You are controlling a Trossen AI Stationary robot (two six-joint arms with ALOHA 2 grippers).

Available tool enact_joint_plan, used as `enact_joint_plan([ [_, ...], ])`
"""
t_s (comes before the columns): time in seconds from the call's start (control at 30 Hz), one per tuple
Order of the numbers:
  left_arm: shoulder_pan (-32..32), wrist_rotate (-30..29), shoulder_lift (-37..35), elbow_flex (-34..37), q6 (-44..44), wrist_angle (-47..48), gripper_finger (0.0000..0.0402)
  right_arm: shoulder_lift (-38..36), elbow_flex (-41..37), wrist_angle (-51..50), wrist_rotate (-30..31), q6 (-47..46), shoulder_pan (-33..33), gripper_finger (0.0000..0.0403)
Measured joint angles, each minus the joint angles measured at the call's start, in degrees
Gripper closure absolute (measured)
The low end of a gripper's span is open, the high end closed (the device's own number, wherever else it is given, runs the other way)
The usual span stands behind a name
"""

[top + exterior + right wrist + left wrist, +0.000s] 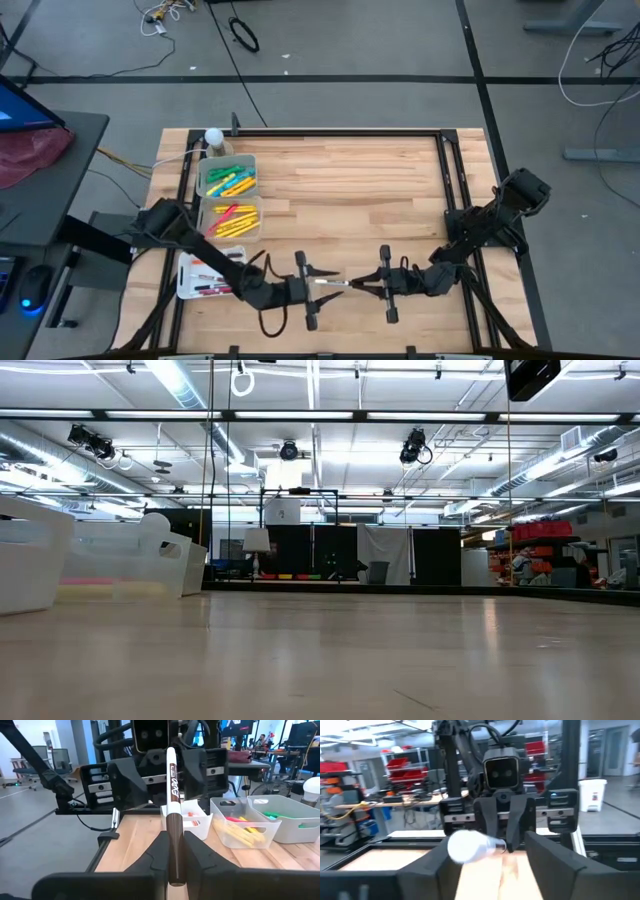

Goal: Pick & Place Markers
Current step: Put the brown marker into the white bin

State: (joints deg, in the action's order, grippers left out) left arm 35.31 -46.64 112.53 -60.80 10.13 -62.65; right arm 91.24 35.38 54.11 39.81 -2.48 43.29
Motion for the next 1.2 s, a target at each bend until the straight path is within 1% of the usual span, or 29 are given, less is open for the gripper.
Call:
enact_joint_plan([
  [0.13, 0.8, -1.1, 0.0, 0.0, -0.4, 0.3, 0.0244, 0.0, 0.0, -0.1, 0.0, 0.0, 0.0, 0.0371],
  [0.3, 1.3, -1.2, -0.3, 0.0, -0.4, -0.3, 0.0325, 0.0, 0.0, -0.1, -0.4, 0.2, 0.0, 0.0351],
  [0.4, 1.8, -1.0, -0.6, 0.0, 0.3, -0.7, 0.0361, 0.0, 0.0, -0.3, -0.5, 0.2, 0.0, 0.0336],
  [0.47, 2.6, -2.2, -0.9, 0.0, 1.7, -0.8, 0.0363, 0.0, 0.1, -0.7, -0.1, 0.2, 0.2, 0.0328],
  [0.5, 3.5, -4.3, -1.4, 0.0, 3.1, -0.2, 0.0363, 0.0, 0.1, -0.9, 0.5, 0.2, 0.3, 0.0325],
  [0.57, 6.1, -11.0, -2.9, 0.0, 6.2, 0.2, 0.0363, 0.0, 0.1, -1.4, 0.6, -0.3, 0.6, 0.0319],
  [0.67, 11.2, -25.7, -7.2, -0.1, 10.7, 3.2, 0.0363, 0.0, 0.0, -2.9, -0.9, -1.5, 1.3, 0.0315],
  [0.77, 16.7, -42.0, -11.3, -1.7, 14.0, 8.1, 0.0363, 0.0, 0.0, -4.9, -0.6, -2.7, 1.1, 0.0315],
  [0.8, 18.3, -43.4, -12.2, -2.2, 16.0, 8.6, 0.0363, 0.0, 0.0, -5.4, -0.3, -3.1, 1.1, 0.0316],
  [0.83, 19.8, -43.2, -13.2, -2.4, 17.6, 8.7, 0.0363, 0.0, 0.0, -5.6, -0.4, -3.1, 1.1, 0.0317],
  [0.93, 22.9, -43.4, -15.9, -3.0, 17.1, 8.4, 0.0363, 0.0, 0.0, -6.0, -0.7, -3.0, 1.0, 0.0319],
  [1.1, 23.5, -43.5, -16.9, -3.1, 15.4, 8.5, 0.0363, 0.0, 0.0, -5.9, -0.4, -2.9, 0.5, 0.0319],
  [1.2, 23.3, -41.6, -17.0, -3.1, 14.0, 8.5, 0.0363, 0.0, 0.0, -5.9, -0.4, -3.0, 0.5, 0.0319],
])
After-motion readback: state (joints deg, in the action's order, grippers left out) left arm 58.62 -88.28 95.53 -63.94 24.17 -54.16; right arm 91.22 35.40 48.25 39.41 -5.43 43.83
